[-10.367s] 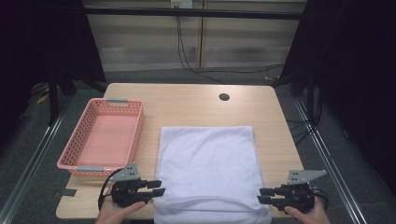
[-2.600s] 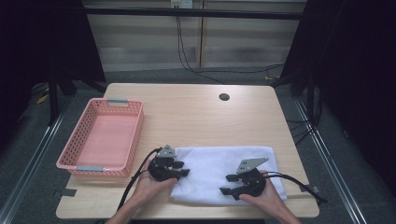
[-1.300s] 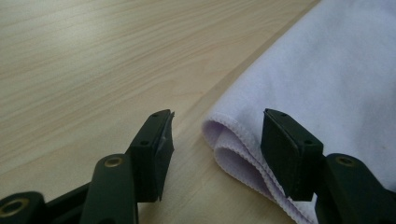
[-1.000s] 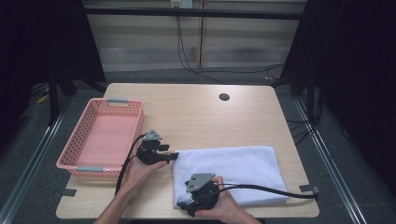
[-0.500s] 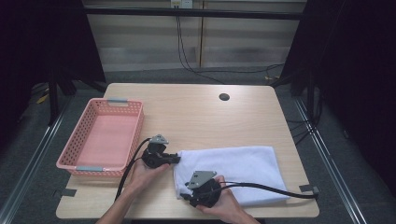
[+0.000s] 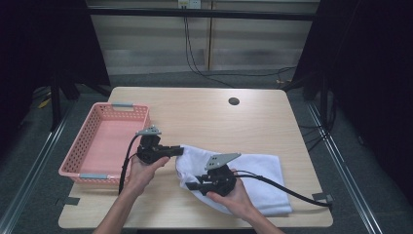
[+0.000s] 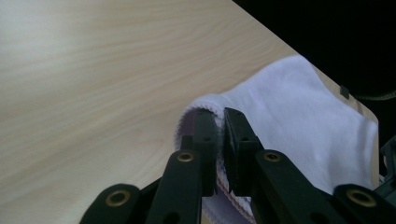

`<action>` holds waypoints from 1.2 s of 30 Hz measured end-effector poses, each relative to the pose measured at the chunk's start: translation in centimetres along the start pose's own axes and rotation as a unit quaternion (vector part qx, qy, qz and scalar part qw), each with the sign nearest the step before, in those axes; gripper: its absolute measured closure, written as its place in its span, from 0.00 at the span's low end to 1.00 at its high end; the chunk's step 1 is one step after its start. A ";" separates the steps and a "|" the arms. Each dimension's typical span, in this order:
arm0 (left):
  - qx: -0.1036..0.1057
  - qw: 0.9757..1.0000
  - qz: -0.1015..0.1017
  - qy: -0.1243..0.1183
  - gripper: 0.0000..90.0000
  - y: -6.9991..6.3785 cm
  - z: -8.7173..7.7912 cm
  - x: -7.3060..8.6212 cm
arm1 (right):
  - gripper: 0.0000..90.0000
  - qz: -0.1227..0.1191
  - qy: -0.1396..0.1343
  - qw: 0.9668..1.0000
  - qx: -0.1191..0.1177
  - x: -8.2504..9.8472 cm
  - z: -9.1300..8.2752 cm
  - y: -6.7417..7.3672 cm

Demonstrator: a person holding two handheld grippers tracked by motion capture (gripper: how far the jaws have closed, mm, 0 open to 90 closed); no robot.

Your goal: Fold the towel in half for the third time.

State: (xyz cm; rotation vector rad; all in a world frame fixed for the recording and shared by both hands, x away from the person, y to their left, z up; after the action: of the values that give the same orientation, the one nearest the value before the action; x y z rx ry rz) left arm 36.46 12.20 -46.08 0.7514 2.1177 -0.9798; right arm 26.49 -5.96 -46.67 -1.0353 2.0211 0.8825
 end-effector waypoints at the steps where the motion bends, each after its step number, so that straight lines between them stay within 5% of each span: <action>1: 0.000 1.000 -0.002 -0.006 0.94 -0.1 -0.3 -0.5 | 0.83 0.003 -0.010 1.000 -0.002 -0.5 -0.3 -0.2; 11: -0.040 0.998 0.025 -0.033 0.94 -2.3 -4.4 -5.6 | 0.83 -0.044 -0.061 0.997 -0.006 -5.9 0.2 2.3; 14: -0.057 0.997 0.042 -0.021 0.94 -2.8 -4.7 -6.2 | 0.83 -0.047 -0.085 0.995 -0.009 -7.0 0.2 3.0; 19: -0.029 0.999 0.043 -0.009 0.93 -3.3 -1.4 -4.9 | 0.83 -0.035 -0.092 0.995 0.000 -5.0 -0.3 2.6; 25: -0.004 0.999 0.053 0.004 0.93 -5.7 3.0 -4.6 | 0.82 -0.009 -0.119 0.993 0.028 -1.9 -4.3 1.2; 31: 0.011 0.997 0.074 0.032 0.92 -8.6 7.9 -4.1 | 0.78 0.010 -0.110 0.992 0.054 2.1 -7.7 0.3; 36: 0.027 0.995 0.072 0.067 0.91 -9.7 11.9 -2.6 | 0.70 0.034 -0.087 0.993 0.077 5.8 -9.7 -0.6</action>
State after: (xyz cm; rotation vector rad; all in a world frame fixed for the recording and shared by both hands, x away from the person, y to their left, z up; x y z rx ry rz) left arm 35.05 -3.32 -45.86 1.0081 2.1220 -0.9355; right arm 21.79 -16.28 -46.37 -0.7813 1.9530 0.8092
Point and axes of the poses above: each handheld gripper's, and its own axes: z roughly forward along the jaws, x roughly out of its underside, y roughly to its left, the point moved 4 cm from there along z, roughly forward along the jaws, and after that the axes turned 2 degrees about -z, right-handed, at the moved point
